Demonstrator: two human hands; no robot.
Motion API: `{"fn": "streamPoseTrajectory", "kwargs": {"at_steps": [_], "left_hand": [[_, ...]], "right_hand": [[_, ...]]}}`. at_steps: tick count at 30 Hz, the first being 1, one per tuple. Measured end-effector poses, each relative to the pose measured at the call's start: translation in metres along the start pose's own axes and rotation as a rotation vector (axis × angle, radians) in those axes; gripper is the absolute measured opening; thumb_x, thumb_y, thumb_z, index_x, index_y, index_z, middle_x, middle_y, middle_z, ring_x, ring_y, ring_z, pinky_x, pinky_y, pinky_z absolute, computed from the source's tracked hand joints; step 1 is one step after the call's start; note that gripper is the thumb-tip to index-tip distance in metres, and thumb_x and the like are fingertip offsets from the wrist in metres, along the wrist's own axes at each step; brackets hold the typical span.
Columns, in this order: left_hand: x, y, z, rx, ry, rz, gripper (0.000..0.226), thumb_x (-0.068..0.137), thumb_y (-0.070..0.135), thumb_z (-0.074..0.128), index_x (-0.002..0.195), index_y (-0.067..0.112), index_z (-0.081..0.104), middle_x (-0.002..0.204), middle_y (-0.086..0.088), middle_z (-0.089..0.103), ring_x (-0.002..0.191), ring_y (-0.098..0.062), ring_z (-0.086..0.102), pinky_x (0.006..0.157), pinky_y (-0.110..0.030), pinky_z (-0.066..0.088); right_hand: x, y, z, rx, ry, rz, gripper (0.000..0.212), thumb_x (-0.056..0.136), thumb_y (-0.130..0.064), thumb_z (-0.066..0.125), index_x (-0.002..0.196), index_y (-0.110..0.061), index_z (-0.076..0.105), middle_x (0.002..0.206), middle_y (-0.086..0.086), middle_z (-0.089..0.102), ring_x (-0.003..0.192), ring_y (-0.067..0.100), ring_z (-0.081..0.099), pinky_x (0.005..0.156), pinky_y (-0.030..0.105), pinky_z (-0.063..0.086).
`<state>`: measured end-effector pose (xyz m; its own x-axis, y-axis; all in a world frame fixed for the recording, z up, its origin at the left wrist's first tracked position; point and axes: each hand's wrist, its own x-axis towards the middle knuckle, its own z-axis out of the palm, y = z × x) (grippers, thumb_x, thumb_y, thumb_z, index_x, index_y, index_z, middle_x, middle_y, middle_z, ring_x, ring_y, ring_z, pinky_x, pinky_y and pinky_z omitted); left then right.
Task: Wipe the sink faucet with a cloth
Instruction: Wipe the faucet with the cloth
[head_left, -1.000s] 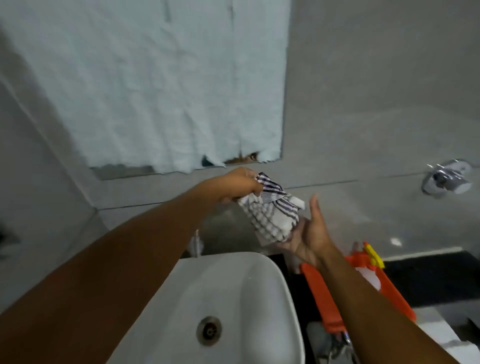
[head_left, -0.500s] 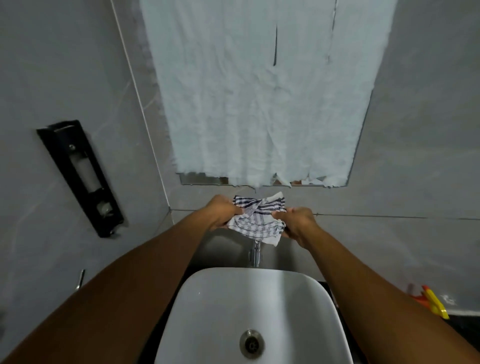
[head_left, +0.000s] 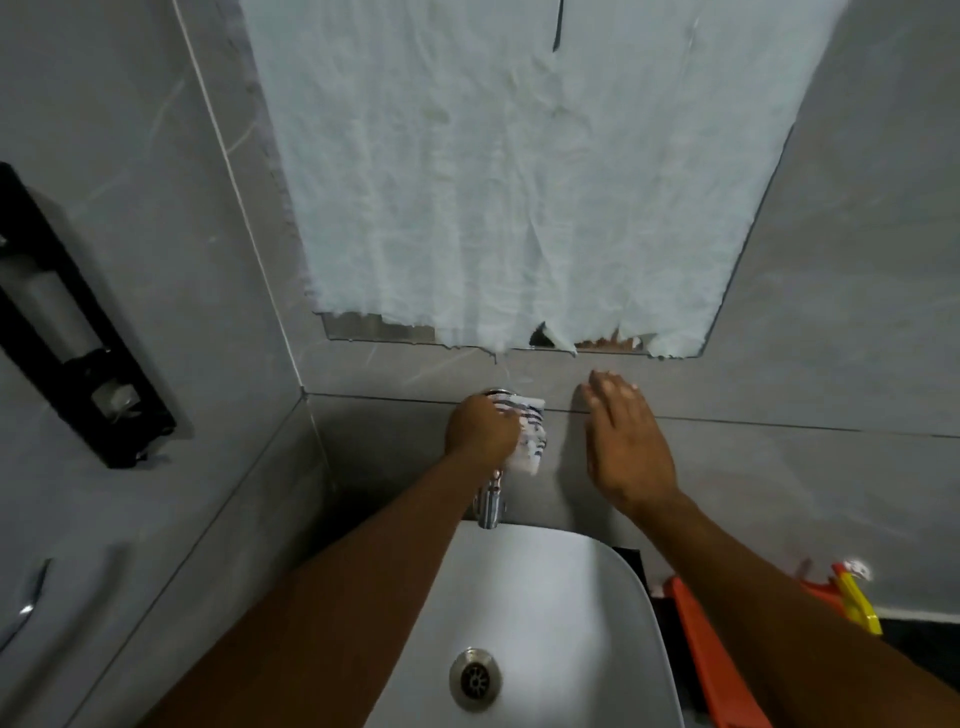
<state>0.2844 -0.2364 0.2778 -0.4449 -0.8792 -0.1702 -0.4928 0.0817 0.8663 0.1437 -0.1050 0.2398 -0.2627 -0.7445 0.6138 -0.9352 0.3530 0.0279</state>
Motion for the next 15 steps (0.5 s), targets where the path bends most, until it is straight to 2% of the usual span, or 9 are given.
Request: {"fn": "streamPoseTrajectory", "kwargs": {"at_steps": [3,5,7,8,9,11,12,14,15], "left_hand": [[0.005,-0.001,-0.014,-0.602,-0.224,-0.32,0.046,0.091,0.025,0.064,0.128,-0.002,0.062,0.125,-0.019,0.068,0.094,-0.031,0.069,0.082,-0.043,0.06],[0.008,0.001,-0.015,-0.677,-0.332,-0.357,0.043,0.096,0.029,0.055,0.13,0.002,0.061,0.121,-0.016,0.068,0.103,-0.03,0.068,0.086,-0.046,0.058],[0.012,0.002,0.001,-0.342,-0.085,-0.203,0.033,0.091,0.025,0.062,0.113,0.001,0.067,0.114,-0.017,0.071,0.093,-0.03,0.071,0.077,-0.04,0.06],[0.008,0.005,0.013,0.01,0.106,-0.088,0.031,0.087,0.023,0.065,0.108,0.0,0.065,0.112,-0.019,0.07,0.087,-0.028,0.07,0.069,-0.035,0.058],[0.001,0.008,0.024,0.335,0.178,-0.007,0.041,0.087,0.023,0.065,0.118,-0.003,0.059,0.117,-0.021,0.066,0.092,-0.029,0.068,0.07,-0.035,0.055],[-0.002,0.013,0.042,0.476,0.182,-0.034,0.063,0.089,0.024,0.064,0.137,-0.01,0.042,0.129,-0.023,0.058,0.109,-0.034,0.064,0.08,-0.04,0.055],[0.001,0.013,0.041,0.464,0.14,-0.043,0.061,0.089,0.023,0.064,0.136,-0.01,0.044,0.123,-0.02,0.061,0.104,-0.032,0.066,0.075,-0.036,0.056],[0.017,0.013,0.021,0.025,0.039,-0.122,0.038,0.088,0.017,0.064,0.118,-0.007,0.062,0.091,-0.01,0.07,0.073,-0.022,0.069,0.051,-0.022,0.052],[0.021,0.011,0.01,-0.218,-0.069,-0.243,0.029,0.089,0.017,0.064,0.107,-0.006,0.068,0.079,-0.008,0.07,0.062,-0.02,0.067,0.045,-0.022,0.052]], "right_hand": [[-0.002,0.022,0.019,-0.095,-0.07,-0.114,0.064,0.091,-0.014,0.052,0.15,-0.002,0.03,0.161,0.018,0.022,0.15,0.034,0.017,0.121,0.052,0.017],[-0.004,0.03,0.032,-0.125,-0.065,-0.155,0.068,0.094,-0.024,0.045,0.153,-0.004,0.019,0.162,0.016,0.011,0.151,0.032,0.007,0.12,0.053,0.013],[-0.004,0.034,0.044,-0.136,-0.035,-0.17,0.069,0.096,-0.032,0.039,0.154,-0.006,0.012,0.162,0.016,0.008,0.151,0.032,0.001,0.121,0.053,0.008],[-0.003,0.035,0.05,-0.143,-0.021,-0.175,0.07,0.096,-0.035,0.037,0.154,-0.007,0.009,0.162,0.015,0.007,0.151,0.032,-0.003,0.122,0.053,0.005],[-0.003,0.037,0.055,-0.151,-0.006,-0.185,0.071,0.095,-0.037,0.036,0.154,-0.008,0.007,0.162,0.015,0.004,0.151,0.032,-0.007,0.122,0.053,0.002],[-0.003,0.042,0.064,-0.16,0.031,-0.215,0.073,0.095,-0.038,0.038,0.154,-0.008,0.007,0.164,0.013,-0.004,0.151,0.032,-0.01,0.122,0.053,-0.002],[-0.002,0.045,0.068,-0.161,0.044,-0.226,0.074,0.094,-0.038,0.038,0.154,-0.008,0.007,0.164,0.011,-0.009,0.151,0.031,-0.01,0.122,0.053,-0.004],[0.0,0.048,0.073,-0.155,0.05,-0.233,0.076,0.094,-0.038,0.039,0.155,-0.01,0.003,0.164,0.008,-0.017,0.151,0.03,-0.012,0.122,0.052,-0.008],[0.001,0.048,0.075,-0.151,0.043,-0.228,0.079,0.093,-0.038,0.04,0.155,-0.011,-0.001,0.164,0.007,-0.018,0.151,0.03,-0.013,0.122,0.052,-0.01]]}}
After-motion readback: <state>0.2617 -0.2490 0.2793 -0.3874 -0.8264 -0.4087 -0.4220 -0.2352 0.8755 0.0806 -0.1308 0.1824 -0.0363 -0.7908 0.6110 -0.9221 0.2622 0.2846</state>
